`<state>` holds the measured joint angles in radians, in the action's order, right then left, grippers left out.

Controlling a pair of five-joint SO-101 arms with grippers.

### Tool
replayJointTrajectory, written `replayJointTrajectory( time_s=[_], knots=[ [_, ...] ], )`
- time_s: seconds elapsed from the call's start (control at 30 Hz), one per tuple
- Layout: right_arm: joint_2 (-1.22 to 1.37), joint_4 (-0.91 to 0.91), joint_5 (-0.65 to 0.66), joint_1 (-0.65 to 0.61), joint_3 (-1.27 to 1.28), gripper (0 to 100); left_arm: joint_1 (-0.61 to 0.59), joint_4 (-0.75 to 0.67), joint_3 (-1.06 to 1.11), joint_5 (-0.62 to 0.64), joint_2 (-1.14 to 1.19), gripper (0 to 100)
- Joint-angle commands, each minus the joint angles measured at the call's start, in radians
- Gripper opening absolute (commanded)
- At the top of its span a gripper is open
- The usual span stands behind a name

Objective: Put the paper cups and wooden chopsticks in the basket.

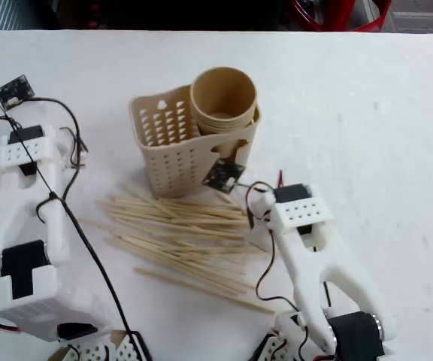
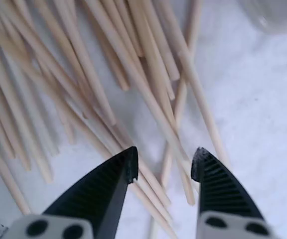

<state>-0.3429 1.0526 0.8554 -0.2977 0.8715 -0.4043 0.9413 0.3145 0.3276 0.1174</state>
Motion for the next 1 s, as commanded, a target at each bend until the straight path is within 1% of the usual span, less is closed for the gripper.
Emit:
replayJointTrajectory(
  time_s=[0.0, 0.13, 0.3, 0.37, 0.47, 0.57, 0.63, 0.73, 0.83, 0.97],
  knots=[
    [-0.018, -0.001, 0.066, -0.099, -0.021, 18.0, -0.004, -0.021, -0.008, 0.011, -0.024, 15],
    [0.051, -0.036, 0.086, -0.056, -0.074, 17.8, -0.004, -0.021, -0.006, 0.011, -0.024, 15],
    [0.220, -0.067, 0.106, -0.007, -0.161, 17.5, -0.004, -0.021, -0.008, 0.011, -0.024, 15],
    [0.260, -0.065, 0.106, -0.001, -0.184, 14.6, -0.005, -0.021, -0.008, 0.011, -0.024, 15],
    [0.265, -0.065, 0.104, 0.004, -0.195, 7.0, -0.005, -0.021, -0.009, 0.011, -0.022, 15],
    [0.245, -0.059, 0.103, 0.004, -0.190, 1.5, -0.004, -0.021, -0.011, 0.011, -0.022, 15],
    [0.220, -0.058, 0.089, 0.016, -0.190, 1.8, -0.004, -0.021, -0.011, 0.011, -0.022, 15],
    [0.154, -0.042, 0.020, 0.042, -0.193, 1.6, -0.004, -0.021, -0.011, 0.011, -0.022, 15],
    [0.041, 0.025, 0.005, 0.045, -0.193, 1.6, -0.004, -0.021, -0.011, 0.011, -0.022, 15],
    [-0.177, 0.147, 0.005, 0.038, -0.193, 1.6, -0.004, -0.021, -0.009, 0.011, -0.022, 15]
  ],
)
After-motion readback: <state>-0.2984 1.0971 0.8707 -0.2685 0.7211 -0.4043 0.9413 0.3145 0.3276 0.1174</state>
